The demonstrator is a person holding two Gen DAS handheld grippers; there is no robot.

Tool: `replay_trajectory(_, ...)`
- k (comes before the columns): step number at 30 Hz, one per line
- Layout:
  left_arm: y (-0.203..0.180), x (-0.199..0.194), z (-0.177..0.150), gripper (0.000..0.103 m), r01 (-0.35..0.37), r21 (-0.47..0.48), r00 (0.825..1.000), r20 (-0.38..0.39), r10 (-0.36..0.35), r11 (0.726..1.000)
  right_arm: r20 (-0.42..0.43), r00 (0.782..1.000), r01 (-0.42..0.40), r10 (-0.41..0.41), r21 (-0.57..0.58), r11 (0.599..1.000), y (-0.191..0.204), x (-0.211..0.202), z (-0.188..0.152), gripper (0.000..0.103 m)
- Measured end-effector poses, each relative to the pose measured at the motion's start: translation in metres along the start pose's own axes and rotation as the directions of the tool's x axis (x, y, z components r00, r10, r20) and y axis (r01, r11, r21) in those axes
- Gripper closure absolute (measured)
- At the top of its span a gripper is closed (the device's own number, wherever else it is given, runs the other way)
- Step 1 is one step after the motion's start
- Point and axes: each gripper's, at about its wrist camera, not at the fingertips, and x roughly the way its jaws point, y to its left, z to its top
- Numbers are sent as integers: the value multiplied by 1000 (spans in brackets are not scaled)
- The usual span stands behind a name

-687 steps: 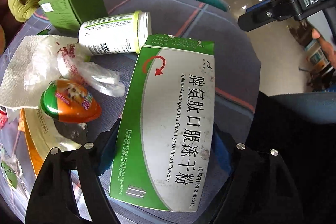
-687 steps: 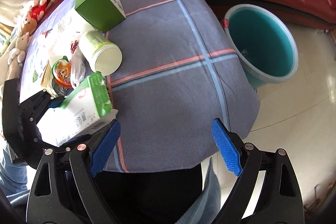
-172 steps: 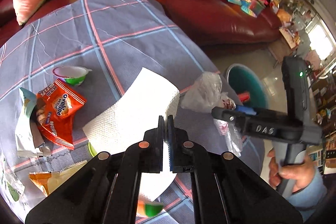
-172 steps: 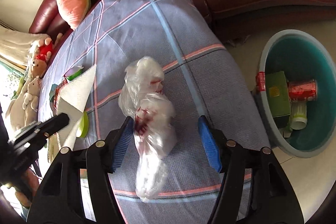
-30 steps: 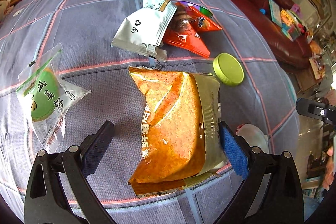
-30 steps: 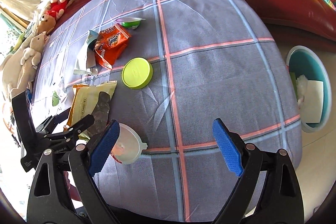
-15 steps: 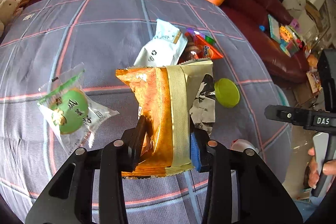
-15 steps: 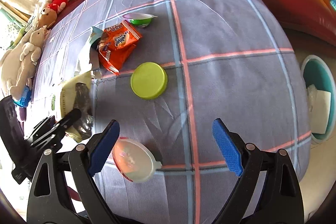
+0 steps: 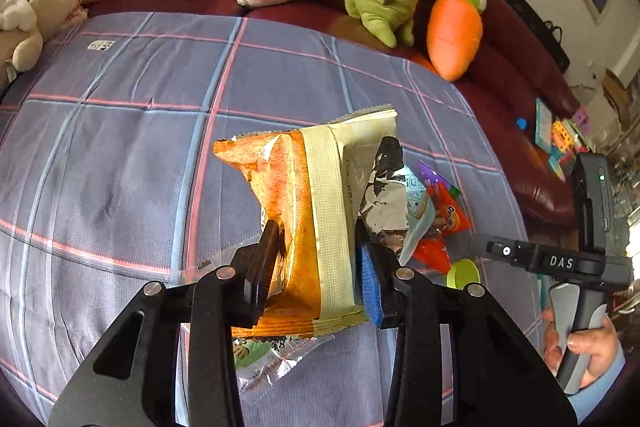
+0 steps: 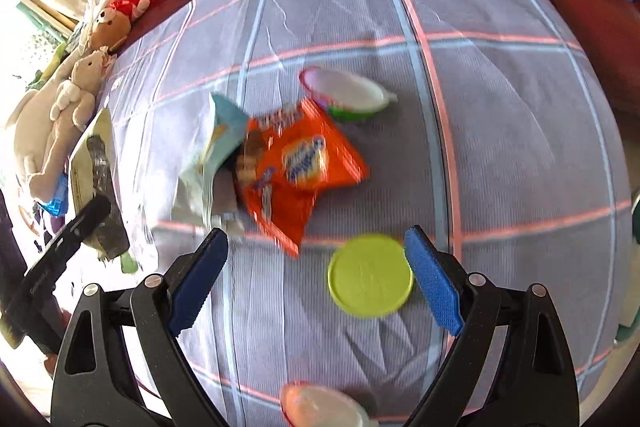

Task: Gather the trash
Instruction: 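Grasp the orange snack bag with left tool while right tool grasps the Ovaltine wrapper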

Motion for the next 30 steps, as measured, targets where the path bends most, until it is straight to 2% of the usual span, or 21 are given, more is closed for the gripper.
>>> replay_trajectory(5,2,9,13,65,-3,2,1000,2,3,1000,-21,999,-31,31,22,999,0,19,26,17)
replay_trajectory(12,6,22,16,64,-12,-9,1000,-16,12,1000,-78,996,-44,42,-28,999,15,48,25,17)
replay_trajectory(16,8,27,15,64,-16,-16,999,-30,15,1000,-36,999,-24,22,-62,998,22,51,20,17)
replay_trajectory(17,9,27,14,64,-16,-17,999,-33,16,1000,-26,999,-20,19,-67,998,22,50,18,26)
replay_trajectory(18,8,28,14,64,-17,-17,999,-35,16,1000,-29,999,-21,19,-63,998,21,50,17,40)
replay_trajectory(19,7,28,13,64,-17,-16,999,-36,16,1000,-18,1000,-14,13,-66,998,21,48,15,42)
replay_trajectory(21,5,27,11,64,-17,-11,999,-38,17,1000,-9,1000,-19,18,-66,998,18,43,11,55)
replay_trajectory(23,0,25,10,64,-18,-4,999,-38,18,1000,2,999,-35,35,-53,998,14,34,7,64)
replay_trajectory(24,-2,24,10,64,-17,0,999,-36,17,1000,5,999,-33,33,-52,998,12,30,5,67)
replay_trajectory(30,-20,11,9,64,-14,21,1000,-8,15,1000,31,999,-38,39,-35,999,-2,9,-8,69)
